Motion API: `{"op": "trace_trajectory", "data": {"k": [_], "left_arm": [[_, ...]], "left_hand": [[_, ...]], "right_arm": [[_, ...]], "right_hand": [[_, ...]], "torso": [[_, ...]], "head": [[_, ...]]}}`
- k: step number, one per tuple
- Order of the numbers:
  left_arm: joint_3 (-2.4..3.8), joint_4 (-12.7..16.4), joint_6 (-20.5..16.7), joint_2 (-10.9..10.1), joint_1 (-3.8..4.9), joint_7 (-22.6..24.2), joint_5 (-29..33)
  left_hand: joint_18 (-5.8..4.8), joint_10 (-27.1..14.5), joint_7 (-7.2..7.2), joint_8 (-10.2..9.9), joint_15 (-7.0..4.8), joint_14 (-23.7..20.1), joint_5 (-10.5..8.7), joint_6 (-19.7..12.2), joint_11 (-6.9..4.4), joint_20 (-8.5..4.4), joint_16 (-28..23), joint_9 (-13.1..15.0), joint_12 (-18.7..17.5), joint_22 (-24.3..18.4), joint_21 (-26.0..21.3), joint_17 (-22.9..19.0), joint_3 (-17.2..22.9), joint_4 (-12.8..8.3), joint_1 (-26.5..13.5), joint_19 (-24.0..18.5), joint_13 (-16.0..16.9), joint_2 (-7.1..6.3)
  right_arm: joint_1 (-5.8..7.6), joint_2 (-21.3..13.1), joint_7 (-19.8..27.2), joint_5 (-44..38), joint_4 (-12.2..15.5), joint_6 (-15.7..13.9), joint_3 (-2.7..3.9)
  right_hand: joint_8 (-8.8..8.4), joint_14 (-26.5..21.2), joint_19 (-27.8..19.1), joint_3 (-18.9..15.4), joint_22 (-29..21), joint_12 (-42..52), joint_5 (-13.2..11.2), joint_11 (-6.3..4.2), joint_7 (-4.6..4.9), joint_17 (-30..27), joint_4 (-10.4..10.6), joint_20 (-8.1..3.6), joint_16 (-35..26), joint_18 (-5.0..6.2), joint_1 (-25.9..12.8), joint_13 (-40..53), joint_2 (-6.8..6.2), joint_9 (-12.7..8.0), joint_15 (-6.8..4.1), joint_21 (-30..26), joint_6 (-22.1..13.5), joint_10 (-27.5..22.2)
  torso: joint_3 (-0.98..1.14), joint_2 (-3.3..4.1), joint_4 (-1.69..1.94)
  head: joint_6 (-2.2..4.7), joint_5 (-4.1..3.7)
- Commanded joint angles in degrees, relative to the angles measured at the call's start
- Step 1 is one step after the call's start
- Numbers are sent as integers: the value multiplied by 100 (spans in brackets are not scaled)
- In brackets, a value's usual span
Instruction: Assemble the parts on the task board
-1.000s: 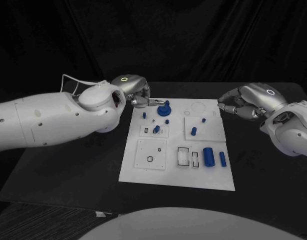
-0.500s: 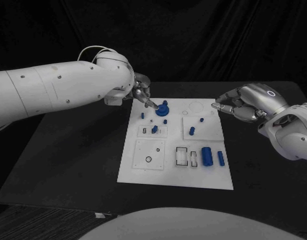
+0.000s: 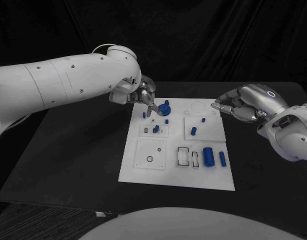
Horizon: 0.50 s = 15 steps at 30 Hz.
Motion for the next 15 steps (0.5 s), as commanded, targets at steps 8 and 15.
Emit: {"op": "trace_trajectory", "data": {"k": [8, 15], "left_arm": [[4, -151, 549, 258, -36, -228, 166], [4, -192, 412, 369, -75, -267, 167]], "left_hand": [[-21, 604, -62, 151, -82, 595, -11, 107, -85, -52, 15, 231, 19, 1195, 31, 1510, -32, 60, -118, 49, 1508, 0], [-16, 604, -27, 110, -75, 595, 6, -111, -65, -64, 15, 408, 19, 1184, 1, 1510, -57, 66, -215, 28, 1508, 52]], "right_arm": [[-7, -94, 33, 289, 46, 40, 3], [-8, -110, 40, 321, 56, 55, 3]], "right_hand": [[-37, 568, 427, -11, 1381, 7, 15, 4, 4, 1273, -37, 3, -11, -40, 13, 1505, 12, -6, -16, -44, -8, 599], [-35, 565, 420, -12, 1376, 7, 13, 3, 6, 1260, -32, 4, -18, -36, 15, 1505, 10, -5, -14, -59, -3, 599]], "torso": [[-4, 0, 22], [-6, 1, 2]], "head": [[1, -27], [1, 13]]}}
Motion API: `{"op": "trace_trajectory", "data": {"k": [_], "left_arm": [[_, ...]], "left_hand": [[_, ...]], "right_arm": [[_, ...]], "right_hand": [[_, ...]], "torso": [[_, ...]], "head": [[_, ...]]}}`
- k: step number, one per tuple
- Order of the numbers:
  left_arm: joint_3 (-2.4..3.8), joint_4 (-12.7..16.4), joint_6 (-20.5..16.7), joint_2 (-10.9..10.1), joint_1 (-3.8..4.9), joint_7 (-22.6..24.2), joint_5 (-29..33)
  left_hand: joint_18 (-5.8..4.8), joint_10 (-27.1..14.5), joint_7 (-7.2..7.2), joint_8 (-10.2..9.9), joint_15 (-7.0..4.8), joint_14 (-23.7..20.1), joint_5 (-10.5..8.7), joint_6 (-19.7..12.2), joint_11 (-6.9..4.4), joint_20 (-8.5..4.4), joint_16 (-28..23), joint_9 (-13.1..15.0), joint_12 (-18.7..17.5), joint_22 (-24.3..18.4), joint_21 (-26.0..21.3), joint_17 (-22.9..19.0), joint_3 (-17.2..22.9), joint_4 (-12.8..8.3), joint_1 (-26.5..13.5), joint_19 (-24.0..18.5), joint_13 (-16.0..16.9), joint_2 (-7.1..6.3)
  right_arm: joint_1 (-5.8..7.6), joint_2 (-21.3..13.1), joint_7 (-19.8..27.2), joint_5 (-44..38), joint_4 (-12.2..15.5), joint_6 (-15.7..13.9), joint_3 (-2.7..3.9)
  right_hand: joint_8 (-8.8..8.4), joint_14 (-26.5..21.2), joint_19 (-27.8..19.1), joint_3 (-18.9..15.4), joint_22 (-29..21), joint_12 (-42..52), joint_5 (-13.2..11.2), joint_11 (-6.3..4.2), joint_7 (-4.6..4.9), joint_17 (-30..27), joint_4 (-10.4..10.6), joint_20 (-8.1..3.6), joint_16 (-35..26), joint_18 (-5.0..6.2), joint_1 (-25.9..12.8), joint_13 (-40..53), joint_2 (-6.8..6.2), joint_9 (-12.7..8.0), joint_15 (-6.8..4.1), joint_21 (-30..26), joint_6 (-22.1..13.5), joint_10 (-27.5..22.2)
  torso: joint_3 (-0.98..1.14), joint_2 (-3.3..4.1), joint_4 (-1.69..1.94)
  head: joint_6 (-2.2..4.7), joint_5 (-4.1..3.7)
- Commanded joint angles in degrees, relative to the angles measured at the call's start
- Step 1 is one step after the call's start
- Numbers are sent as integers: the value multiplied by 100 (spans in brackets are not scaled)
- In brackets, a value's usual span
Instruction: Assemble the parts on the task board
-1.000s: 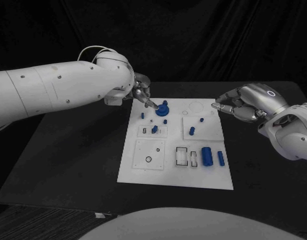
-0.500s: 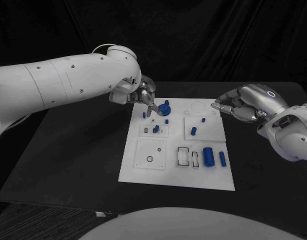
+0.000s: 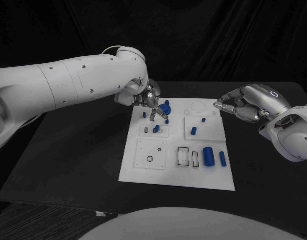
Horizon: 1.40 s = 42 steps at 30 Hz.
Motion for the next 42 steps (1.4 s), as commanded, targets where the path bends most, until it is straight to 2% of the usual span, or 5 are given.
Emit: {"op": "trace_trajectory", "data": {"k": [1, 8, 16, 23, 42], "left_arm": [[4, 11, 17, 47, -26, -59, 69], [4, 33, 78, 102, -77, -164, 6], [4, 25, -3, 125, -214, -98, -658], [4, -15, -71, 141, -311, -126, -785], [4, -103, -152, 235, -370, -55, -812]], "left_hand": [[-16, 597, 12, -19, -31, 595, 8, -60, -34, -43, 15, 39, 19, 1184, -3, 1510, 40, -31, 34, 7, 1508, 43], [-19, 597, 6, 23, -28, 595, 20, -50, -33, -39, 15, 122, 19, 1189, 13, 1510, 44, -43, 44, 17, 1508, 35], [-19, 597, 34, 4, -18, 595, 383, -277, -17, -30, 15, 414, 19, 1187, 10, 1510, 189, -168, 176, 16, 1508, 56], [-19, 597, 63, -80, -5, 595, 412, -359, 3, -21, 15, 400, 19, 1186, 8, 1510, 204, -167, 156, 16, 1508, 48], [-9, 597, 46, -65, -10, 595, 554, -338, -6, -21, 15, 624, 19, 1174, -32, 1510, 295, -208, 139, -4, 1508, 14]], "right_arm": [[-7, -4, 25, 72, 18, 28, 4], [-8, 21, 25, 76, 8, 55, 4], [-10, 40, 20, 77, 0, 78, 4], [-12, 50, 9, 77, -10, 105, 4], [-14, 54, -12, 78, -33, 106, 4]], "right_hand": [[-35, 565, 420, -12, 1375, 7, 13, 3, 6, 1260, -32, 4, -18, -35, 15, 1505, 10, -5, -14, -34, -2, 599], [-34, 565, 419, -13, 1373, 7, 15, 2, 7, 1257, -32, 4, -19, -35, 18, 1505, 7, -5, -12, -38, 0, 599], [-34, 564, 416, -9, 1372, 7, 32, 3, 10, 1256, -38, 9, -20, -34, 49, 1505, -6, -5, -5, -42, 5, 599], [-37, 563, 415, 0, 1372, 7, 58, 7, 12, 1249, -45, 12, -24, -34, 91, 1505, -19, -6, -1, -42, 5, 599], [-39, 562, 414, 18, 1371, 7, 110, 11, 16, 1243, -53, 18, -26, -33, 164, 1505, -36, -7, 4, -44, 9, 599]], "torso": [[3, 5, -17], [10, -2, -6], [10, -9, -5], [8, -12, -3], [9, -8, -6]], "head": [[1, 22], [1, 19], [1, 37], [1, 47], [1, 80]]}}
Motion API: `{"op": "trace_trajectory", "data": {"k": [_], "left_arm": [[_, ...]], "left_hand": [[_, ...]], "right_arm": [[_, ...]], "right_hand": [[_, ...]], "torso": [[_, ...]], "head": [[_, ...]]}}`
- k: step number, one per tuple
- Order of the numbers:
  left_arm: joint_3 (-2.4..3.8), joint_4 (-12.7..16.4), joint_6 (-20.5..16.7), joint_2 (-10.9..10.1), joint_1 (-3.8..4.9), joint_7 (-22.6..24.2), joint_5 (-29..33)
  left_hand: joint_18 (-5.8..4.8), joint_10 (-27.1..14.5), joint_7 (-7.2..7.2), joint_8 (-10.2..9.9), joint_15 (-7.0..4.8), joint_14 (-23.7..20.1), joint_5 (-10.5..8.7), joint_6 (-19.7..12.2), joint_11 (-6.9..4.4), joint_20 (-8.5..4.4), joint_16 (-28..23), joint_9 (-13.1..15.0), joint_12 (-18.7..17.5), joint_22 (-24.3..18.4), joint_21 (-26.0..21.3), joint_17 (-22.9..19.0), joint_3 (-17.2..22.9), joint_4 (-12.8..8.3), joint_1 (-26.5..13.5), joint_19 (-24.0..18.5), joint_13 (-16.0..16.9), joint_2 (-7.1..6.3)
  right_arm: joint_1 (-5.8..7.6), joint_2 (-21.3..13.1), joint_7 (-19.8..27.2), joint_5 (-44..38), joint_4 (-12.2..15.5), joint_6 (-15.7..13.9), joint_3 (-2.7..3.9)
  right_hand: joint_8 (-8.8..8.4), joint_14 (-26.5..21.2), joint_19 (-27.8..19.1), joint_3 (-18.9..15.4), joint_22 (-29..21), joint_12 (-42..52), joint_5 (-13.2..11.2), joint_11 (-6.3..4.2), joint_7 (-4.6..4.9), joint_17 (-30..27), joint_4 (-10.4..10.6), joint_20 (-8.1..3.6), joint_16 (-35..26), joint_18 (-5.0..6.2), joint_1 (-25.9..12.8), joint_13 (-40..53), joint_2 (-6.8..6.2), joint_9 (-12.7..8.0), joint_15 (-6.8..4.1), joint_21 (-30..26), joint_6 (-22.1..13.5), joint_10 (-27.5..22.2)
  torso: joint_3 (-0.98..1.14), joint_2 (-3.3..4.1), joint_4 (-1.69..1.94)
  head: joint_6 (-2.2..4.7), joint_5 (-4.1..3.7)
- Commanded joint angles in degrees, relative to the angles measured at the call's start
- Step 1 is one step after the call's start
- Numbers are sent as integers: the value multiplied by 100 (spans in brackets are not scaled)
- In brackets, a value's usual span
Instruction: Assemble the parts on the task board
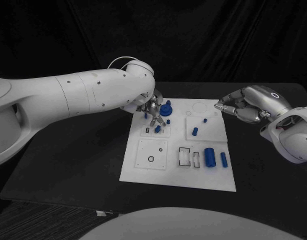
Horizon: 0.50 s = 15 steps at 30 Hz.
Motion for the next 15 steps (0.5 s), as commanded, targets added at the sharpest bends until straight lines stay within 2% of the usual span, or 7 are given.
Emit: {"op": "trace_trajectory", "data": {"k": [1, 7, 15], "left_arm": [[5, -13, -51, 32, -13, 95, -29], [5, -28, -28, 62, -21, 137, -29], [5, -55, 12, 98, -40, 67, -29]], "left_hand": [[-8, 598, -12, -19, -11, 595, 29, -38, -6, -21, 15, 5, 20, 1174, -32, 1507, 30, -9, -8, -3, 1509, -22], [-4, 598, -4, -40, -5, 595, 48, -66, 2, -17, 15, 17, 20, 1167, -55, 1507, 48, -6, -12, -17, 1509, -5], [2, 598, 4, -57, 3, 595, 73, -77, 10, -11, 15, 37, 20, 1159, -79, 1507, 60, 2, -32, -31, 1509, 1]], "right_arm": [[-13, 6, -21, -5, -5, 23, 4], [-13, 5, -26, -5, -8, 20, 4], [-13, 10, -24, -5, -8, 22, 4]], "right_hand": [[-39, 562, 414, 2, 1371, 7, 39, 12, 16, 1243, -37, 17, -26, -33, 60, 1504, 19, -8, 3, -21, 9, 599], [-39, 562, 414, 2, 1371, 7, 39, 12, 16, 1243, -37, 17, -26, -33, 60, 1504, 19, -8, 3, -21, 9, 599], [-39, 562, 414, 2, 1371, 7, 39, 12, 16, 1243, -37, 17, -26, -33, 60, 1504, 19, -8, 3, -21, 9, 599]], "torso": [[0, 1, -1], [2, -2, -1], [1, -6, -1]], "head": [[0, 6], [0, 11], [0, 64]]}}
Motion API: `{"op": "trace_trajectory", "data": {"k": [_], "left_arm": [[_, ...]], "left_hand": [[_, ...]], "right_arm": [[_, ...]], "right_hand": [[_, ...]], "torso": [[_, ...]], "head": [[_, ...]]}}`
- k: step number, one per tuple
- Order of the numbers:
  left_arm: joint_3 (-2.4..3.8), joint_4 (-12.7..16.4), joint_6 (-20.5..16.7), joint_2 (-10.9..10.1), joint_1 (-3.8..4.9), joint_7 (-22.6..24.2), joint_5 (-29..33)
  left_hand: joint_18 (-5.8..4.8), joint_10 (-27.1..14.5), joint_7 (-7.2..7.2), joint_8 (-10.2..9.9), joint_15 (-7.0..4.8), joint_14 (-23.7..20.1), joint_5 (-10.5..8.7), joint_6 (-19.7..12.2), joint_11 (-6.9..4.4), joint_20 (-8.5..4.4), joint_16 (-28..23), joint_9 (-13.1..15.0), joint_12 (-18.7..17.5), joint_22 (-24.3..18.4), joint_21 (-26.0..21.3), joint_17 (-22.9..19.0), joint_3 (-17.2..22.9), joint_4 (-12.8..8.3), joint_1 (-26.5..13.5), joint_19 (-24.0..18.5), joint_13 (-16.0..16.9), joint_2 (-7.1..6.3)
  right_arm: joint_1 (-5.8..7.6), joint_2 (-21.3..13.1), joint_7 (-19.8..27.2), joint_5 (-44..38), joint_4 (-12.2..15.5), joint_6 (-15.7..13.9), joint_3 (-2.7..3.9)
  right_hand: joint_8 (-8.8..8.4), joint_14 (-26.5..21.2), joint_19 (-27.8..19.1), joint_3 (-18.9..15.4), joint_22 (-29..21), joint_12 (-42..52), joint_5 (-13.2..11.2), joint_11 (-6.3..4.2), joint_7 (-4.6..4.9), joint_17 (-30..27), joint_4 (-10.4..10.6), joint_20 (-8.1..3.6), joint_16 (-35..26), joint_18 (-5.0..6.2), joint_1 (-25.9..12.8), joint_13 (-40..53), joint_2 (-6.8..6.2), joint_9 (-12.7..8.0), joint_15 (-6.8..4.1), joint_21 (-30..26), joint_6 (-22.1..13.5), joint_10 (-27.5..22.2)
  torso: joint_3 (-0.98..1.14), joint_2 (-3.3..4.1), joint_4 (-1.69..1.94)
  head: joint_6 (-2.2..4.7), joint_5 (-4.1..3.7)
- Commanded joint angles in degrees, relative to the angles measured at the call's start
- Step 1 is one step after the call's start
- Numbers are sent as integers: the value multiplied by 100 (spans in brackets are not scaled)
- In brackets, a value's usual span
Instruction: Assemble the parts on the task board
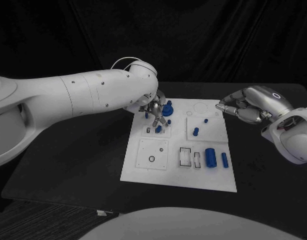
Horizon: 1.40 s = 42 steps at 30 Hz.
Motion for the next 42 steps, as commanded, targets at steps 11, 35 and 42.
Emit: {"op": "trace_trajectory", "data": {"k": [11, 35, 42], "left_arm": [[5, -34, 58, 37, -36, -7, -6], [5, -221, 156, 147, -138, 91, -6], [5, -229, 206, 145, -159, 60, -6]], "left_hand": [[6, 598, 5, -44, 7, 595, 13, -37, 15, -7, 15, 31, 20, 1154, -72, 1508, 28, 21, -65, -41, 1509, 6], [8, 598, 4, -84, 13, 595, 189, -47, 15, 3, 15, 105, 20, 1152, -83, 1508, 142, -50, 6, -46, 1509, 54], [9, 598, 1, -91, 12, 595, 252, -42, 14, 3, 15, 127, 20, 1150, -89, 1508, 174, -79, 30, -49, 1509, 55]], "right_arm": [[-13, 17, -23, -7, -8, 21, 4], [-13, 43, -10, -7, -34, 37, 4], [-13, 54, -14, -7, -47, 53, 4]], "right_hand": [[-39, 561, 415, 6, 1372, 7, 49, 14, 17, 1241, -36, 19, -27, -34, 62, 1504, -2, -8, 5, -19, 12, 599], [-37, 560, 411, 9, 1370, 7, 54, 15, 19, 1235, -36, 21, -30, -32, 77, 1504, -8, -7, 7, -27, 19, 599], [-36, 559, 411, 11, 1370, 7, 57, 16, 19, 1232, -37, 21, -32, -32, 84, 1504, -9, -7, 8, -27, 21, 599]], "torso": [[0, 4, 3], [2, 7, 4], [1, 10, -2]], "head": [[0, 10], [0, -15], [0, -9]]}}
